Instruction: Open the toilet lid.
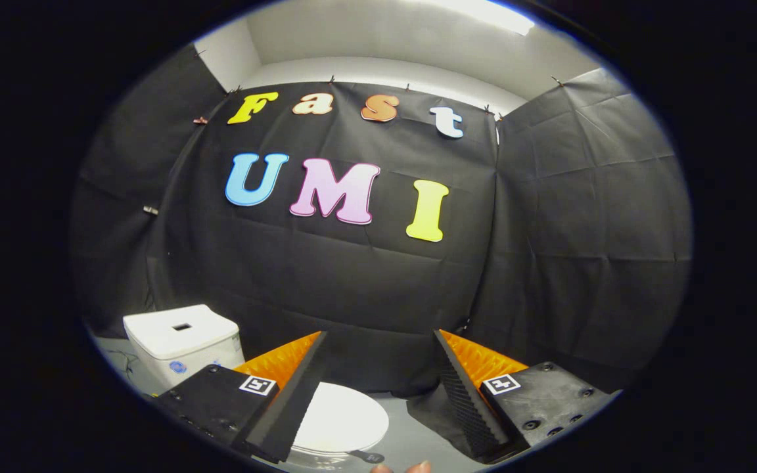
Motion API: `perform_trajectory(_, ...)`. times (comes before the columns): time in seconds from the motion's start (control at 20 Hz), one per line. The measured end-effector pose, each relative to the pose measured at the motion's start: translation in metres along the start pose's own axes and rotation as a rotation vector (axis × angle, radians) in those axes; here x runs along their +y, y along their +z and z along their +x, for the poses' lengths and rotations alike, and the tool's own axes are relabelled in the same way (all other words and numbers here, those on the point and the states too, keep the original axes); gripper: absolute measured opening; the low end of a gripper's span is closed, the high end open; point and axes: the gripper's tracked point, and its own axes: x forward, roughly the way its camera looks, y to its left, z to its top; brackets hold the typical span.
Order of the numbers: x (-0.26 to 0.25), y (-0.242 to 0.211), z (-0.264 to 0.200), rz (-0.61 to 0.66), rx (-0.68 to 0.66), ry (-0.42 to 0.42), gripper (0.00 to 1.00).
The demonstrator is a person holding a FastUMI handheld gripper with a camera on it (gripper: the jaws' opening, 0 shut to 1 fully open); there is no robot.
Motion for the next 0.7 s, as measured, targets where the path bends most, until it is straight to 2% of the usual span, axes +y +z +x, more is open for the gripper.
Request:
perform_trajectory(0.2, 0.001, -0.024, 0.002, -0.048, -0.027, 0.015, 0.98)
perform_trajectory(0.7, -0.026, -0.110, 0.014, -0.046, 0.050, 0.025, 0.98)
